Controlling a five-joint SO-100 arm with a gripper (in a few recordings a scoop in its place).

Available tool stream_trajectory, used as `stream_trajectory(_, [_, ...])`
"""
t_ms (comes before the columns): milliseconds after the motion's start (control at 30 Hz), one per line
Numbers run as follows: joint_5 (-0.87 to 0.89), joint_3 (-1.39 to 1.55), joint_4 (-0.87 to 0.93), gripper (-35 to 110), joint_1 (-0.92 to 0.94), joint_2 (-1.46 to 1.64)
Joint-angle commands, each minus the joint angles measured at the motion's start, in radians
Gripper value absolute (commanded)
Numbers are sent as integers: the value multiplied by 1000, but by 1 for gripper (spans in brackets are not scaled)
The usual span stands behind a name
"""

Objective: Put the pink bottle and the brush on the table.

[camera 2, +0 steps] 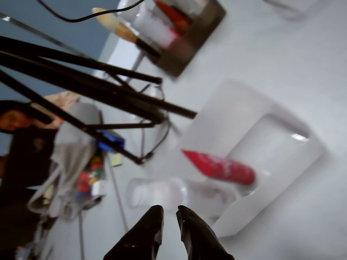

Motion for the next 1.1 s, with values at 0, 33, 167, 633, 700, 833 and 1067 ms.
stream_trajectory(0, [75,75,-29,0,-8,106])
stream_trajectory(33, [103,110,-43,0,-11,126])
stream_trajectory(167, [250,259,-67,0,-12,218])
stream_trajectory(633, [359,973,-91,0,-46,782])
stream_trajectory(700, [362,1075,-77,0,-46,905])
stream_trajectory(833, [357,1233,35,0,-46,1137])
stream_trajectory(1067, [405,1308,161,0,-46,1273])
